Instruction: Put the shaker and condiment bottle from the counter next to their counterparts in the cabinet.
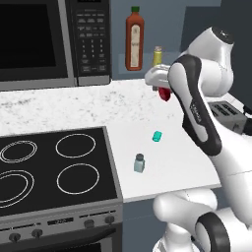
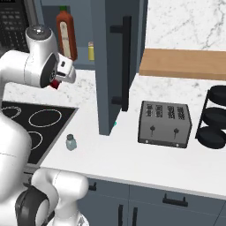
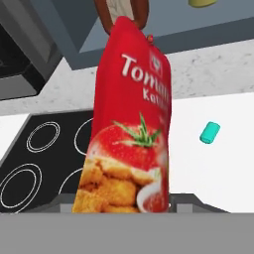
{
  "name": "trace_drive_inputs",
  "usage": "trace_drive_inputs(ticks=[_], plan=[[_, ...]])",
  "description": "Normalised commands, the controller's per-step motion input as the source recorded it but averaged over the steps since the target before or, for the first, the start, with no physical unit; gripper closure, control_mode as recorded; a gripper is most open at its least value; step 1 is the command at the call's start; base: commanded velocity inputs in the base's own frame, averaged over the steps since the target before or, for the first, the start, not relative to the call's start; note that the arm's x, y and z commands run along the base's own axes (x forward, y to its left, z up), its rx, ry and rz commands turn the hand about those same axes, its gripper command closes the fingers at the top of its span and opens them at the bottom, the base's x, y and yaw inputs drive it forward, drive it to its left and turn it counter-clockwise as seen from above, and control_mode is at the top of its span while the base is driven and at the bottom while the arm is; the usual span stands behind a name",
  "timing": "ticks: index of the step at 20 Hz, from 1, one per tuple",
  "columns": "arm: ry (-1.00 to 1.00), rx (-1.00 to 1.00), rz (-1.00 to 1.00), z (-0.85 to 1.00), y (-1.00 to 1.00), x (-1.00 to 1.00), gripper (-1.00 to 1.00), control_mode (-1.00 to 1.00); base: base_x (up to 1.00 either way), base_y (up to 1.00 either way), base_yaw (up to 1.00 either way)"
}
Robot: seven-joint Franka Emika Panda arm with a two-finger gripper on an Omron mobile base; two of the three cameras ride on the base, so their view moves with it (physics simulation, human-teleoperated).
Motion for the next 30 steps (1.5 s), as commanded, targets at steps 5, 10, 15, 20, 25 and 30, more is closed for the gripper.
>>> trace_drive_inputs(ticks=[5, 10, 15, 20, 25, 30], plan=[[0.06, 0.0, 0.0, 0.0, 0.0, 0.45, 1.0, -1.0, 0.0, 0.0, 0.0], [0.02, 0.0, 0.0, 0.01, 0.0, 0.28, 1.0, -1.0, 0.0, 0.0, 0.0], [0.01, 0.0, 0.0, 0.03, 0.0, 0.3, 1.0, -1.0, 0.0, 0.0, 0.0], [0.0, 0.0, 0.01, 0.13, 0.0, 0.09, 1.0, -1.0, 0.0, 0.0, 0.0], [0.0, 0.0, 0.0, 0.11, 0.0, 0.2, 1.0, -1.0, 0.0, 0.0, 0.0], [0.01, 0.0, 0.0, 0.0, 0.0, 0.34, 1.0, -1.0, 0.0, 0.0, 0.0]])
